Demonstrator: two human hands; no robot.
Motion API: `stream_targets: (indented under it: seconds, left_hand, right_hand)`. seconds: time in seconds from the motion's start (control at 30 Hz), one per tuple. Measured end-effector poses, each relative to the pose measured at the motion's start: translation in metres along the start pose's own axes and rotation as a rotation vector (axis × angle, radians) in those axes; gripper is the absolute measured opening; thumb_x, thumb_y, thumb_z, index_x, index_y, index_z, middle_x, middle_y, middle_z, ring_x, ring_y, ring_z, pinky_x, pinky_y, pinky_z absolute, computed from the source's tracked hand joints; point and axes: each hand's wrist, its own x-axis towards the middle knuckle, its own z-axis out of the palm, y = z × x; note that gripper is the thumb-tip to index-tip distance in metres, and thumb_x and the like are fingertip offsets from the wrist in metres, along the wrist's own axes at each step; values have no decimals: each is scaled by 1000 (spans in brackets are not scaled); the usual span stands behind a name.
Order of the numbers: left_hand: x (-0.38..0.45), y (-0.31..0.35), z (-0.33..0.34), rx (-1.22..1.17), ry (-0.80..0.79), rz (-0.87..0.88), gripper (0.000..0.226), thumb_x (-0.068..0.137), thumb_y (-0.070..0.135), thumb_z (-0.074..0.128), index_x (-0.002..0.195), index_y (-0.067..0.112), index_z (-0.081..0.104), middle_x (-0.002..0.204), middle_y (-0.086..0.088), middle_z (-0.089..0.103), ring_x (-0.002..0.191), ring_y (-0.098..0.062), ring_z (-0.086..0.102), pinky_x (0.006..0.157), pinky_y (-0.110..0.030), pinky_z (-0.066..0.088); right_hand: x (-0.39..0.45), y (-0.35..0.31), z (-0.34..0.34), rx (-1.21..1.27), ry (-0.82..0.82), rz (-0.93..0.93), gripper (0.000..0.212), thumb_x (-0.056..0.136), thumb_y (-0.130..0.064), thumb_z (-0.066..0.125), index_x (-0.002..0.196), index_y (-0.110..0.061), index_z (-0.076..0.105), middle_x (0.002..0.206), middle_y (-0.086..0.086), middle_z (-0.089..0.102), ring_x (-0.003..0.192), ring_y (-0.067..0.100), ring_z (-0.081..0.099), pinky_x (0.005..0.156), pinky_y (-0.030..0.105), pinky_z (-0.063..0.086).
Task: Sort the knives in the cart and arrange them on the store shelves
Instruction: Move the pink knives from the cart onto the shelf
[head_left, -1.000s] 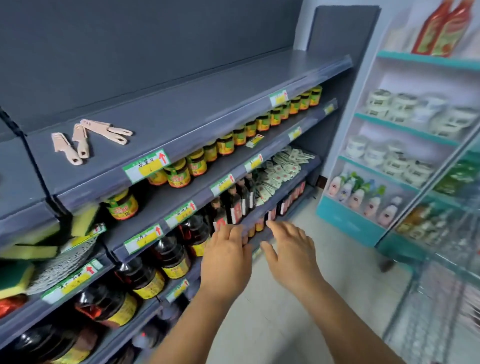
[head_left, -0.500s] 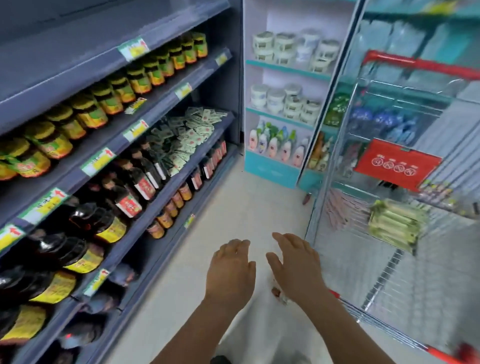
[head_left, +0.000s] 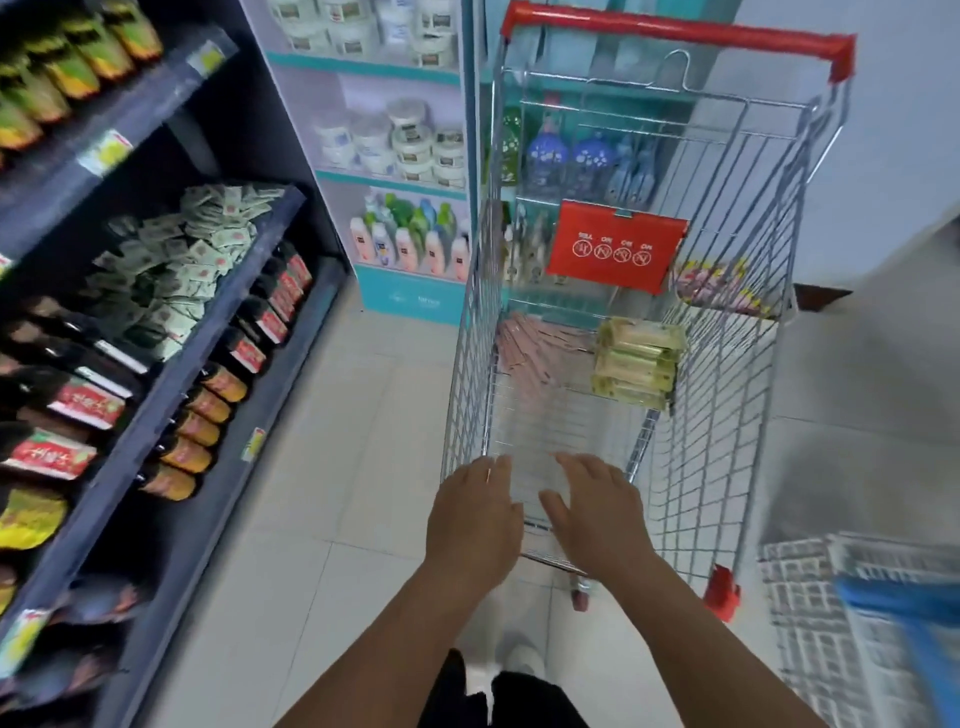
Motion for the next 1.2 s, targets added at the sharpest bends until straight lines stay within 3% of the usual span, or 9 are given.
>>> stream_targets:
  seconds: [0.27, 0.47, 0.83, 1.2]
  left_hand:
    - [74, 14, -2, -5, -83, 42, 56, 99, 31, 40, 150, 19, 20, 151, -1, 31, 136, -20, 30, 111, -32, 26]
    - [136, 10, -6, -45, -102, 8, 56, 99, 31, 41, 149, 20, 21, 148, -2, 33, 134, -21, 32, 107, -34, 34]
    - [238, -4, 41, -72, -215, -192, 58, 98, 32, 41, 149, 17, 19, 140, -7, 40, 127, -24, 39, 100, -37, 41]
    - [339, -22, 141, -97, -261, -449, 54, 98, 30, 44, 144, 13, 21, 136, -11, 41, 123, -27, 42, 97, -39, 42]
  right_hand:
    - [55, 17, -14, 45, 47, 94, 53, 98, -43, 38, 147, -22, 30, 149, 1, 36, 136, 23, 32, 110, 36, 26]
    - [110, 17, -24, 80, 68, 148, 54, 98, -41, 39, 147, -22, 29, 149, 2, 35, 136, 23, 31, 110, 37, 26]
    - [230, 43, -6, 128, -1, 129, 51, 98, -34, 42, 145, -20, 31, 146, 6, 39, 131, 26, 36, 107, 37, 30]
    - [349, 89, 72, 136, -154, 57, 52, 98, -32, 41, 146, -20, 28, 144, 7, 40, 129, 28, 38, 105, 37, 32]
